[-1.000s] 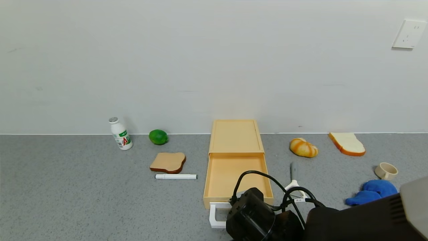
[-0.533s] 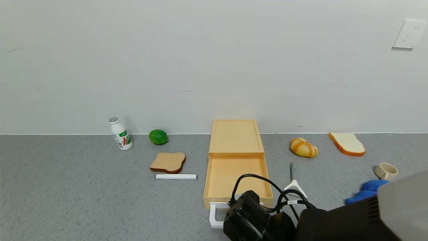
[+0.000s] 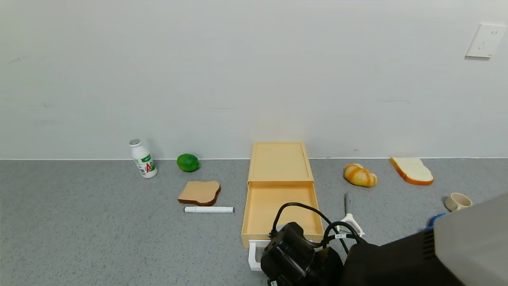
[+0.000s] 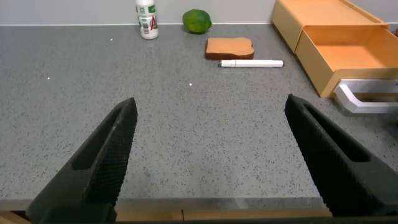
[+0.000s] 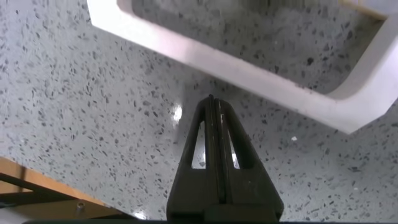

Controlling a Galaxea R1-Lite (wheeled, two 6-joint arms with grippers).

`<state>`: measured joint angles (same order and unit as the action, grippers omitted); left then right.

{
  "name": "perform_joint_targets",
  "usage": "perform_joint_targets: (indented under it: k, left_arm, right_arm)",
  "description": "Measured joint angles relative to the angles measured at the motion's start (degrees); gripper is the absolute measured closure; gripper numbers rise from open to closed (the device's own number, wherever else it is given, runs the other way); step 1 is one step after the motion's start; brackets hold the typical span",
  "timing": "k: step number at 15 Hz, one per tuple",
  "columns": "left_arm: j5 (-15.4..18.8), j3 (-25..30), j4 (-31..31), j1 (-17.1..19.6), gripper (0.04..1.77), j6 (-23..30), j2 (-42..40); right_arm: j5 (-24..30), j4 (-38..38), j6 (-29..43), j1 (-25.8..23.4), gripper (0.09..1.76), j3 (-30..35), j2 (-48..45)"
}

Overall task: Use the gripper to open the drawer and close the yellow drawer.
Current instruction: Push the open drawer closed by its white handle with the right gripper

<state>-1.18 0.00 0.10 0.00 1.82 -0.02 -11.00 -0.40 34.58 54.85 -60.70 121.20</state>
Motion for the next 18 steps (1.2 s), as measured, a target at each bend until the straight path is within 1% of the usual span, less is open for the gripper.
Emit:
perform_joint_targets:
  k: [12,18]
  left_arm:
    - [0.00,0.00,-0.02,0.00,0.09,0.00,0.00]
    - [0.00,0.00,0.00,0.00,0.09,0.00,0.00]
  right_arm:
    - [0.00,0.07,-0.96,-2.65,1.73,-3.55,1.51]
    - [-0.02,-0.04,-2.43,-5.03,1.73,-5.80,1.65]
